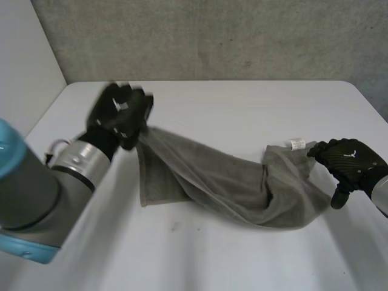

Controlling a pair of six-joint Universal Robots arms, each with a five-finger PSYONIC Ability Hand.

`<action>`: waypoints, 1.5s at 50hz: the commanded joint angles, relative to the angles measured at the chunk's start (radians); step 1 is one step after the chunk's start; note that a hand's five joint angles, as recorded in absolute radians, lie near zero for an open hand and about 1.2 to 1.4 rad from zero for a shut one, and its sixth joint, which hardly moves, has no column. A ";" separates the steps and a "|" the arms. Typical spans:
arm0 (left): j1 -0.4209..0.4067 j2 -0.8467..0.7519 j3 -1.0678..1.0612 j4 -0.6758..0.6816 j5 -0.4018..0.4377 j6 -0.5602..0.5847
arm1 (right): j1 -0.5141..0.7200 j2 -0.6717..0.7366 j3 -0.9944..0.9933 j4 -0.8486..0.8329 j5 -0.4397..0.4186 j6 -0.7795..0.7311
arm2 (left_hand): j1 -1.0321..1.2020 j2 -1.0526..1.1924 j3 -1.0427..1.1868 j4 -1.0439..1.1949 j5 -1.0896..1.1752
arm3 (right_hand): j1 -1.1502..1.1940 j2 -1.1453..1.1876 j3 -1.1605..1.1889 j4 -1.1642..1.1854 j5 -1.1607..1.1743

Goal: Fold the towel.

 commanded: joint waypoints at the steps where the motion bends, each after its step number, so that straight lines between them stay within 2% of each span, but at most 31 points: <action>1: 0.016 0.157 0.016 -0.068 0.000 -0.163 | 0.009 0.068 -0.082 0.115 -0.015 -0.021 | 0.229 0.180 0.181 0.179 0.210 | -0.058 -0.063 -0.064 -0.081 -0.060; 3: 0.034 0.167 0.013 -0.103 0.000 -0.207 | 0.016 0.128 -0.104 0.129 -0.004 -0.050 | 0.229 0.180 0.181 0.179 0.210 | -0.058 -0.063 -0.064 -0.081 -0.060; 8: 0.048 0.167 0.002 -0.129 -0.002 -0.215 | 0.022 0.152 -0.097 0.160 -0.011 -0.061 | 0.229 0.180 0.181 0.179 0.210 | -0.058 -0.063 -0.064 -0.081 -0.060; 14: 0.065 0.159 -0.034 -0.126 0.000 -0.214 | 0.028 0.131 -0.057 0.161 -0.019 -0.047 | 0.229 0.180 0.181 0.179 0.210 | -0.058 -0.063 -0.064 -0.081 -0.060; 17: 0.068 0.154 -0.040 -0.125 0.000 -0.214 | 0.044 0.083 -0.011 0.142 -0.061 -0.044 | 0.229 0.180 0.181 0.179 0.210 | -0.058 -0.063 -0.064 -0.081 -0.060; 22: 0.071 0.122 -0.053 -0.117 0.001 -0.209 | 0.041 0.057 0.049 0.073 -0.116 -0.044 | 0.229 0.180 0.181 0.179 0.210 | 0.028 0.023 0.022 0.005 0.027; 30: 0.119 0.102 -0.062 -0.117 0.003 -0.217 | 0.074 0.128 0.081 -0.064 -0.119 -0.058 | 0.229 0.180 0.181 0.179 0.210 | 0.054 0.050 0.048 0.032 0.053; 36: 0.122 0.102 -0.070 -0.115 0.003 -0.218 | 0.101 0.172 0.072 -0.128 -0.116 -0.058 | 0.229 0.180 0.181 0.179 0.210 | 0.107 0.103 0.101 0.085 0.106; 48: 0.125 0.101 -0.093 -0.066 0.004 -0.218 | 0.136 0.232 0.023 -0.178 -0.110 -0.058 | 0.229 0.180 0.181 0.179 0.210 | 0.506 0.502 0.500 0.484 0.505; 61: 0.125 0.101 -0.105 -0.056 0.004 -0.217 | 0.137 0.264 0.007 -0.198 -0.105 -0.060 | 0.229 0.180 0.181 0.179 0.210 | 0.527 0.523 0.521 0.505 0.526; 63: 0.125 0.099 -0.105 -0.056 0.004 -0.217 | 0.137 0.264 0.004 -0.198 -0.105 -0.060 | 0.229 0.180 0.181 0.179 0.210 | 0.586 0.581 0.580 0.563 0.585; 66: 0.125 0.098 -0.105 -0.056 0.004 -0.217 | 0.137 0.258 -0.006 -0.198 -0.107 -0.057 | 0.229 0.180 0.181 0.179 0.210 | 0.955 0.950 0.949 0.932 0.953; 67: 0.125 0.098 -0.105 -0.056 0.004 -0.217 | 0.137 0.258 -0.006 -0.198 -0.107 -0.057 | 0.229 0.180 0.181 0.179 0.210 | 0.956 0.951 0.950 0.933 0.955; 69: 0.125 0.098 -0.105 -0.054 0.004 -0.217 | 0.137 0.252 -0.011 -0.198 -0.107 -0.053 | 0.229 0.180 0.181 0.179 0.210 | 1.162 1.158 1.156 1.140 1.161; 75: 0.125 0.098 -0.105 -0.056 0.003 -0.218 | 0.140 0.248 -0.026 -0.198 -0.105 -0.043 | 0.229 0.180 0.181 0.179 0.210 | 1.163 1.159 1.157 1.141 1.162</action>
